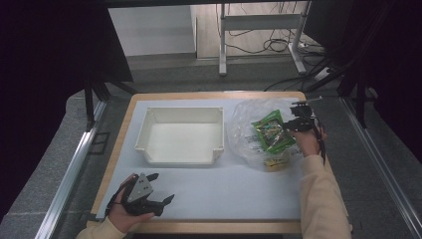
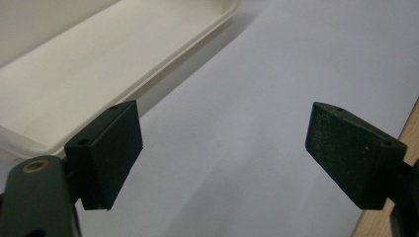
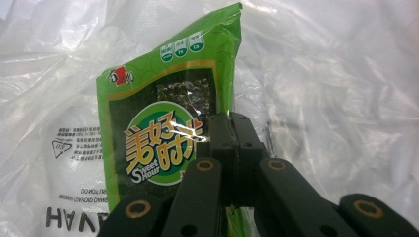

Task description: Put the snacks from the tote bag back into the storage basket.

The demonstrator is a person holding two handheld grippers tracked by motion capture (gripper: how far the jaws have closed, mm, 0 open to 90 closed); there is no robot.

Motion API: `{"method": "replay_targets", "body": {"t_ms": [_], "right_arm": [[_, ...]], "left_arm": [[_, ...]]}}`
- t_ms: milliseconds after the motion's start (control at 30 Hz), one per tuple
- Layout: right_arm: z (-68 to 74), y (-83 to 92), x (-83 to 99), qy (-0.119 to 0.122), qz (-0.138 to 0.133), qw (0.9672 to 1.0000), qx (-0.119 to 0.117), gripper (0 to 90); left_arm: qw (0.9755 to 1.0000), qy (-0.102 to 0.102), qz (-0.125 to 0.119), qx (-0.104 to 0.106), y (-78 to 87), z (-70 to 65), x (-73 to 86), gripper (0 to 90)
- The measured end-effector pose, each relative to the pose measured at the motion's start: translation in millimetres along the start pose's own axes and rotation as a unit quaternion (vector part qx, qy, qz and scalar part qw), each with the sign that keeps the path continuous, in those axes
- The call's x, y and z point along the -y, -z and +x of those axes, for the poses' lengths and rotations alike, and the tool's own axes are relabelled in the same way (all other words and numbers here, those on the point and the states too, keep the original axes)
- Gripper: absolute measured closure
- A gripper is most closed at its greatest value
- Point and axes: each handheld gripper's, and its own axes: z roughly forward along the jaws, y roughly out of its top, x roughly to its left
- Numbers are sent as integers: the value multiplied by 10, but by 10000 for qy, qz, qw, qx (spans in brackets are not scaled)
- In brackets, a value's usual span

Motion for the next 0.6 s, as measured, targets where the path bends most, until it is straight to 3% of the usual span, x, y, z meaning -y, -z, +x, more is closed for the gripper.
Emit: {"method": "replay_targets", "body": {"t_ms": [333, 600], "right_arm": [[-23, 247, 9, 8, -314, 9995, -69, 900], [42, 402, -3, 54, -624, 9977, -268, 900]], "left_arm": [[10000, -10, 6, 3, -6, -3, -3, 144], [10000, -17, 20, 2, -6, -1, -3, 144]]}}
